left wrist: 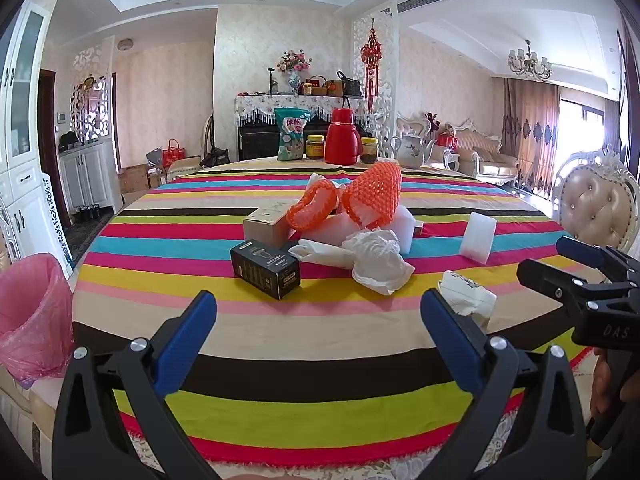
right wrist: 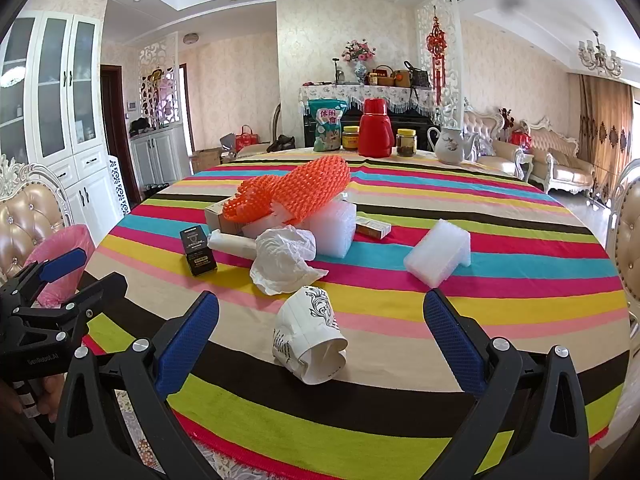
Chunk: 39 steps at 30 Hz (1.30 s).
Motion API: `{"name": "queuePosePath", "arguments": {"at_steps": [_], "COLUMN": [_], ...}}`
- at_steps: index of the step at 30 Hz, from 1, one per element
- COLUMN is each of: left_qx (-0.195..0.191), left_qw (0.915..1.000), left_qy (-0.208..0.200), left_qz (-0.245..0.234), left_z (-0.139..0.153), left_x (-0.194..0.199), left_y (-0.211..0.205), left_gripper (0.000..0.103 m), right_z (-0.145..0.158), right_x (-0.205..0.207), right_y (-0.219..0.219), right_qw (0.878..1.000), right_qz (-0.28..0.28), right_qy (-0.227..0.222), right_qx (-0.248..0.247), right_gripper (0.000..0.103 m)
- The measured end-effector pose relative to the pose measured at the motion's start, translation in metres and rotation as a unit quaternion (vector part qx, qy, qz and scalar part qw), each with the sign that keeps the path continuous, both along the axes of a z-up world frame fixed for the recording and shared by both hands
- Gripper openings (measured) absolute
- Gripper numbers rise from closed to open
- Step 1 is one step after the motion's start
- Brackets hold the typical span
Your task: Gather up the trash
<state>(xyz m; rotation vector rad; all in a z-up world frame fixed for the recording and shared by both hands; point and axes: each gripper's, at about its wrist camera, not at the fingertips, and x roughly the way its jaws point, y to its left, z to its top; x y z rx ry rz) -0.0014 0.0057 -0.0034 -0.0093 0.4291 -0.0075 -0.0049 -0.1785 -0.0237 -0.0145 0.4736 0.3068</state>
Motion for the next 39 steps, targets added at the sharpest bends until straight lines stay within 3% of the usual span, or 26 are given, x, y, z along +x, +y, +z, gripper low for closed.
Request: {"name": "queuePosePath", "arguments": {"at_steps": [39], "left_qx": [0.001], "left_qw": [1.0000], "left_qy": [0.003], "left_qz": [0.000], "left_z": [0.0008], "left_x": [0.0004], "left_y": [-0.0008], "left_gripper": [0.099], "right_z": [-0.0025], "right_x": [0.0025], "right_y": [-0.0021], "right_qw": [1.000], "right_qz": [0.003], "right_qy": [0.008], "right_qx": [0.007], "right_gripper": [0.096]}}
